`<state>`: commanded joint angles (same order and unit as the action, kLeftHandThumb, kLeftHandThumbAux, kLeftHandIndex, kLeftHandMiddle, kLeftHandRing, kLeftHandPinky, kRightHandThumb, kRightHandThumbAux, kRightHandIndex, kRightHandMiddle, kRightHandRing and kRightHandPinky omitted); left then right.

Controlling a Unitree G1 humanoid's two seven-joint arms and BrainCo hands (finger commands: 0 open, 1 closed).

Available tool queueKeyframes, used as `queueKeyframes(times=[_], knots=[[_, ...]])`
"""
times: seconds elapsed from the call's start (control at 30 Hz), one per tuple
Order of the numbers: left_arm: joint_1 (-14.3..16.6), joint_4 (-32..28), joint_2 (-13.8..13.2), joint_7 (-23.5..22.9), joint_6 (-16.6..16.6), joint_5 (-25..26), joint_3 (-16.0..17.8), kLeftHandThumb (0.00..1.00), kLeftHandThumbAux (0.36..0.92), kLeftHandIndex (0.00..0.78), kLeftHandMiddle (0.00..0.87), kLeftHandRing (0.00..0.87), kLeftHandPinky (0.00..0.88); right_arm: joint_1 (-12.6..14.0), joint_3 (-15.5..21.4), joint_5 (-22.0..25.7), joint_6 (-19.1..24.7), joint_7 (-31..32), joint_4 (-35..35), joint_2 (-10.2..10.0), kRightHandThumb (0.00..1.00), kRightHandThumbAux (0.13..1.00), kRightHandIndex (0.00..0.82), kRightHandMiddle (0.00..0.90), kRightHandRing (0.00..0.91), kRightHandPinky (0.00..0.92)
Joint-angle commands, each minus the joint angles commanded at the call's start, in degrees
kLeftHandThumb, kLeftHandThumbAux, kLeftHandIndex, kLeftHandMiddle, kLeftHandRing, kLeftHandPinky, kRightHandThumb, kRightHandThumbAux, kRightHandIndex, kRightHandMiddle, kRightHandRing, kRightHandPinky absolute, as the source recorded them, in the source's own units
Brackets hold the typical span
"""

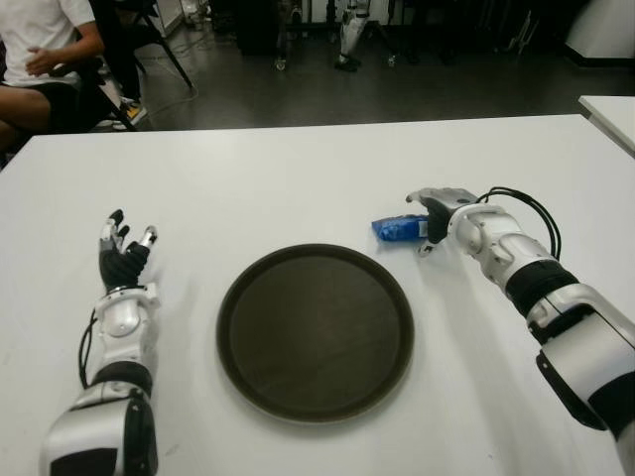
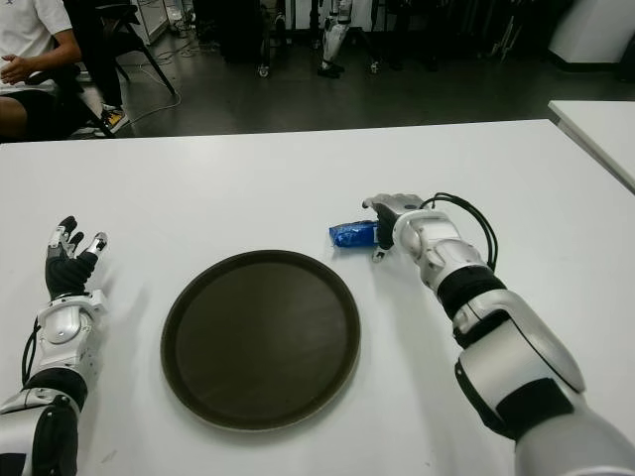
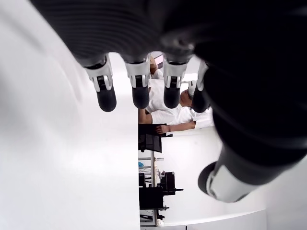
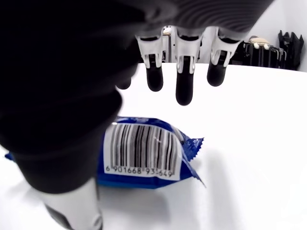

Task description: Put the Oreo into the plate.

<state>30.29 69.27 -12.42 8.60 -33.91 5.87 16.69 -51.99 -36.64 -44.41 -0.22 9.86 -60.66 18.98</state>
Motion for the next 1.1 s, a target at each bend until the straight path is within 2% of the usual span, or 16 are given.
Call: queueKeyframes(times=[0.17, 0.37, 0.6, 0.8, 1.1], knots=[[0.0, 0.1, 0.0, -0.1, -0.1, 0.0, 0.0, 0.000, 0.774, 0.000, 0.015, 0.004, 0.014, -0.4, 0.4, 0.5, -0.3, 3.1, 0.2, 0.0, 0.000, 0.864, 0.138, 0.130, 0.146, 0.111], [0.0, 0.1, -0.1, -0.2, -0.1, -0.2, -0.1, 0.000, 0.759, 0.000, 0.003, 0.000, 0.009, -1.0, 0.2, 0.3, 0.0, 6.1, 0.4, -0.1, 0.000, 0.862, 0.122, 0.120, 0.131, 0.084], [0.1, 0.1, -0.2, -0.4, 0.4, -0.2, -0.2, 0.000, 0.781, 0.000, 0.007, 0.000, 0.007, -1.0, 1.1, 1.1, -0.7, 6.9, 0.3, -0.2, 0.000, 0.858, 0.111, 0.111, 0.113, 0.061], [0.1, 0.0, -0.3, -0.8, 0.7, -0.1, -0.2, 0.000, 0.776, 0.000, 0.009, 0.000, 0.002, -0.8, 2.2, 1.9, -1.5, 6.3, 0.5, -0.2, 0.000, 0.831, 0.102, 0.104, 0.093, 0.028], [0.3, 1.1, -0.8, -1.1, 1.5, 0.1, 0.1, 0.000, 0.791, 0.000, 0.004, 0.000, 0.003, -2.5, 2.2, 1.7, -5.1, 5.8, -1.7, 0.0, 0.000, 0.807, 0.083, 0.097, 0.072, 0.003]])
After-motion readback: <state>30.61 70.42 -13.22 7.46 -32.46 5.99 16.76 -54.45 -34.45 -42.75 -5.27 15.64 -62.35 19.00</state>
